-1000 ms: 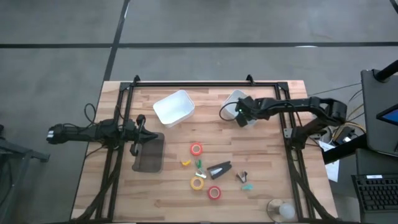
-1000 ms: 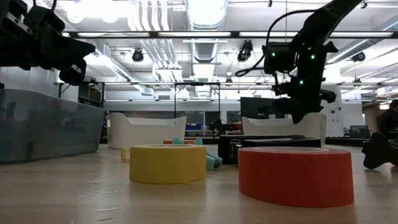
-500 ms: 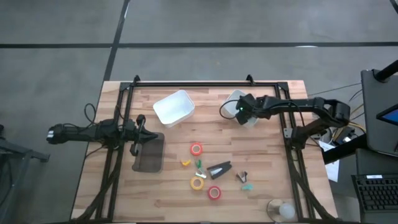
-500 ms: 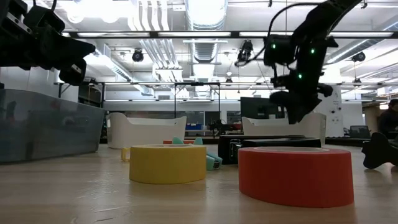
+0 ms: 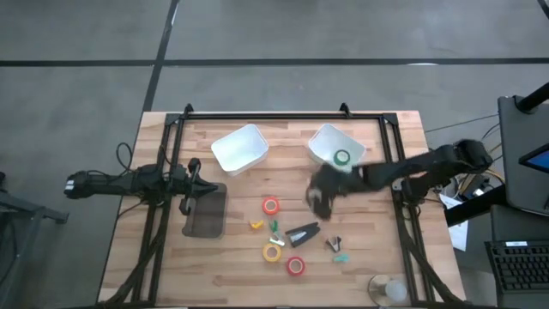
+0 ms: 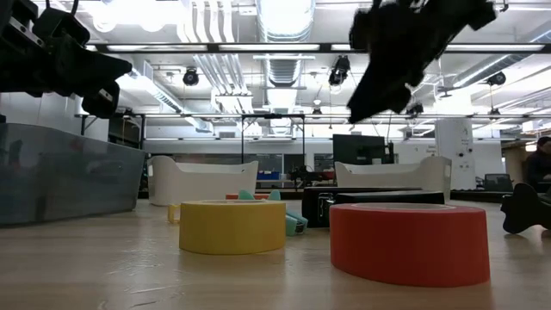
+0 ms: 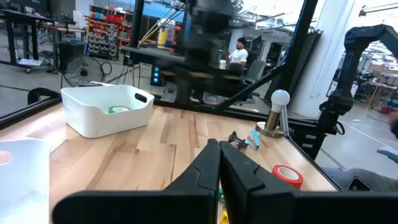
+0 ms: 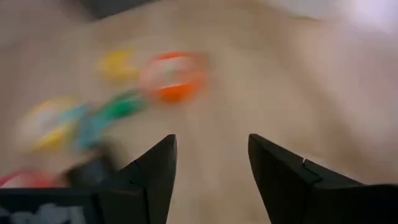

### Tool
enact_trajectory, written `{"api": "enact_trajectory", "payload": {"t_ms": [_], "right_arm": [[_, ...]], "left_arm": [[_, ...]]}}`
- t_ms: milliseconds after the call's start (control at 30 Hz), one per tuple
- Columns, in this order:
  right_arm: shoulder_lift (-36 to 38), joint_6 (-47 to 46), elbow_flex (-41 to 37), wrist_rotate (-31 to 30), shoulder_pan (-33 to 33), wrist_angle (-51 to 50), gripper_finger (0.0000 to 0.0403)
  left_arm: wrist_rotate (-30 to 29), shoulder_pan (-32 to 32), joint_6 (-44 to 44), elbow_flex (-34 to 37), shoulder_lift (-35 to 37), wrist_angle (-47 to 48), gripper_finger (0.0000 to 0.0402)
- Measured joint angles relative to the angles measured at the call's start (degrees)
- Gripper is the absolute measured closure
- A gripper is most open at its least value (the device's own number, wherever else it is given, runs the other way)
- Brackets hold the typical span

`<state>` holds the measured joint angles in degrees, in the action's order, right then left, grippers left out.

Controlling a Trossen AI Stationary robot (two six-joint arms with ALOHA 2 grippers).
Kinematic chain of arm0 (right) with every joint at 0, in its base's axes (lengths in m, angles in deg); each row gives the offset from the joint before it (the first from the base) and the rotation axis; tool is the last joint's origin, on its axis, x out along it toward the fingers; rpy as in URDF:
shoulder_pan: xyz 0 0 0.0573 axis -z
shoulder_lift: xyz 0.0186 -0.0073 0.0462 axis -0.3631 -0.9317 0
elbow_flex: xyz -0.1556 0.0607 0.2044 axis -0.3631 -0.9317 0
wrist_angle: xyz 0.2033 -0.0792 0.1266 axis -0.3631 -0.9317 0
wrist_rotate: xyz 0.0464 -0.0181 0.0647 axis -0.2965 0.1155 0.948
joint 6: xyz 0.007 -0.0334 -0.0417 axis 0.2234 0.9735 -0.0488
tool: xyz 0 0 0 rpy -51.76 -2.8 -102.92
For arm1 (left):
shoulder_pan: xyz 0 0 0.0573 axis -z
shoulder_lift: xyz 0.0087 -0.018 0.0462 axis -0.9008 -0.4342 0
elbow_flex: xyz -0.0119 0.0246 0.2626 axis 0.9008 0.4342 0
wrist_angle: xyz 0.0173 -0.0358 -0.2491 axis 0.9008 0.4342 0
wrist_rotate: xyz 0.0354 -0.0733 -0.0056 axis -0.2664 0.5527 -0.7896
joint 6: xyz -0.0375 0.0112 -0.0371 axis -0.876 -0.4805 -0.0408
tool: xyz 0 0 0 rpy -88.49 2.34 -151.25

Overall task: Pick and place Stapler, Stapler remover, tape
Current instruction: Put the red tape into the right white bin

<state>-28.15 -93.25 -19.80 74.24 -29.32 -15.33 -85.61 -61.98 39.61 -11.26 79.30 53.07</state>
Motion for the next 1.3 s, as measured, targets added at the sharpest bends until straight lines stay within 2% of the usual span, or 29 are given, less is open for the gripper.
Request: {"api": "enact_trajectory", "payload": {"t_ms": [167, 333, 433, 533, 633, 767, 1300], "right_arm": [[-7.07, 1.27, 4.47, -0.48, -12.99, 5.64, 0.0209], [-16.5, 1.04, 13.54, -5.84, -18.75, 3.99, 0.0207], [-23.09, 0.95, 19.35, -5.82, -19.19, -1.45, 0.0209], [-28.26, 1.5, 25.04, -2.72, -19.34, -5.52, 0.0208], [-32.1, 2.53, 30.14, 1.25, -19.36, -11.13, 0.0209], [-36.18, 3.57, 34.53, 2.07, -19.4, -19.28, 0.0208], [-39.29, 10.36, 36.23, 4.52, -19.08, -19.09, 0.0226]], "left_arm": [[0.0, 0.0, -0.02, 0.0, 0.0, 0.0, 0.039], [0.0, 0.0, -0.02, 0.0, -0.02, 0.07, 0.039], [0.0, 0.01, -0.02, 0.0, -0.13, 0.28, 0.039], [0.0, 0.01, -0.02, 0.0, -0.31, 0.45, 0.039], [0.02, 0.02, -0.02, 0.0, -0.35, 0.42, 0.039], [0.01, 0.0, -0.02, 0.0, -0.35, 0.41, 0.039], [0.0, 0.0, -0.02, 0.0, -0.33, 0.42, 0.039]]}}
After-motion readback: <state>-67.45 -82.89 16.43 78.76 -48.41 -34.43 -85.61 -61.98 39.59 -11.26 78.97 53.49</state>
